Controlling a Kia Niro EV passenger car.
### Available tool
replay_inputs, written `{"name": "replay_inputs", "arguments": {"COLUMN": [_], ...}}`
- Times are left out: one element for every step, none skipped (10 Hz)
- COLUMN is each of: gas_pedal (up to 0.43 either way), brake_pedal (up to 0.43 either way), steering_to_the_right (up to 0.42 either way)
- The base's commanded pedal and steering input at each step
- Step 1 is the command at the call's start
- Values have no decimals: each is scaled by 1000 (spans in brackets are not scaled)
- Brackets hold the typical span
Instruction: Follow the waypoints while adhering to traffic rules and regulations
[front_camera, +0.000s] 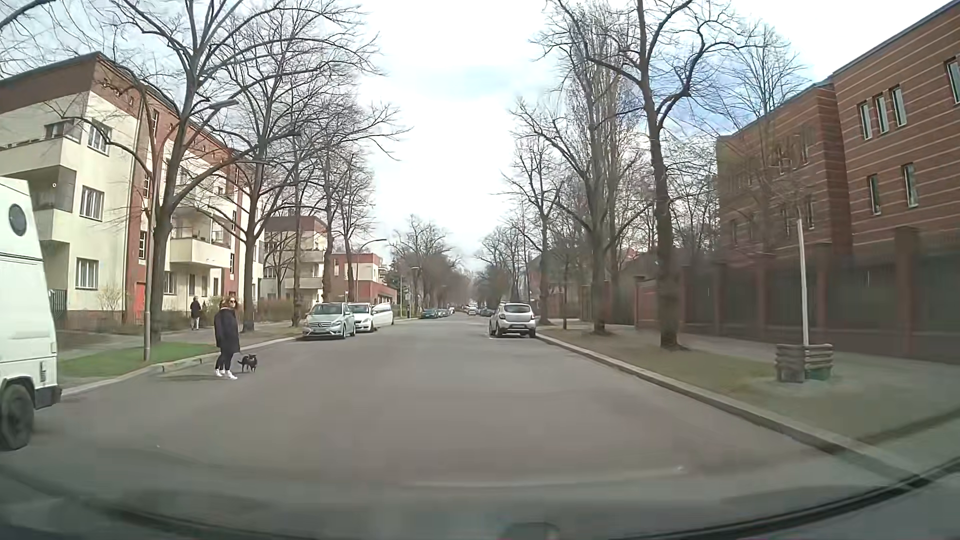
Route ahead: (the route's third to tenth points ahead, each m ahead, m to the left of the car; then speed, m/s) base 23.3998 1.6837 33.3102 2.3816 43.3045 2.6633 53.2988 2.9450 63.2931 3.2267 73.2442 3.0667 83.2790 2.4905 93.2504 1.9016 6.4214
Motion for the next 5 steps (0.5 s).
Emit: {"name": "replay_inputs", "arguments": {"gas_pedal": [47, 47, 20, 8, 8], "brake_pedal": [0, 0, 0, 0, 0], "steering_to_the_right": [-25, -26, -26, -28, -33]}}
